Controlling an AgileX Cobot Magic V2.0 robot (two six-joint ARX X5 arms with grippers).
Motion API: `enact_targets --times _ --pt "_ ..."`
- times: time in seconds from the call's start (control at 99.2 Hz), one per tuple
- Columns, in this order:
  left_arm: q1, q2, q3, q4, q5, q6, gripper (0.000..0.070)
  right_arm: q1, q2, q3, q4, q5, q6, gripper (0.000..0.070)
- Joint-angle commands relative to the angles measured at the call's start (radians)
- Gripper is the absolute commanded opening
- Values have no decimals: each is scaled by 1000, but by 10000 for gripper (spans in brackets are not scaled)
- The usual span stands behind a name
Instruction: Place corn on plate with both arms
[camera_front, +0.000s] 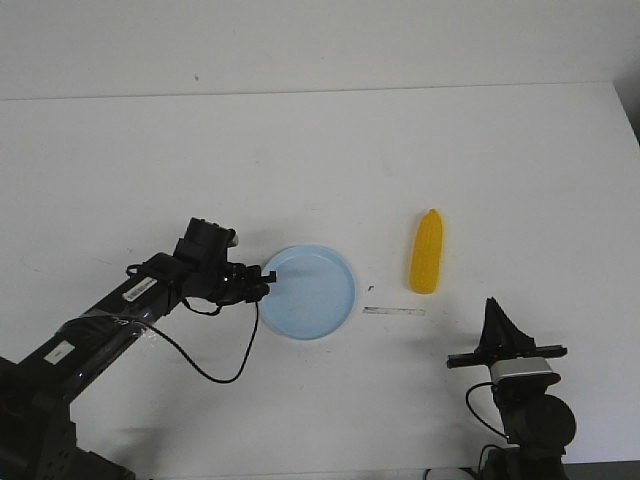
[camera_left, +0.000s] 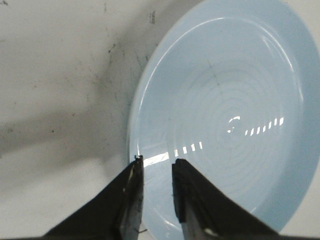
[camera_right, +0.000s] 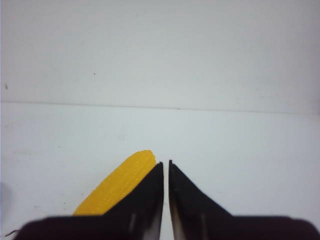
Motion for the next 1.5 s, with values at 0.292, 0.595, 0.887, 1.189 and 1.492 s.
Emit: enact_targets --times 0.292,0.595,0.887,1.189,1.492 --pt "67 -187 -1 19 -69 24 27 1 0 -1 12 -2 5 15" --pt "183 -422 -233 365 -280 229 1 1 0 -1 12 -2 5 15" --pt "247 -665 -511 722 -362 469 1 1 0 -1 12 -2 6 15" --pt "340 -938 -689 686 -361 481 1 1 0 -1 12 -2 5 15" --pt "415 -1206 -779 636 -361 481 1 1 0 -1 12 -2 5 15"
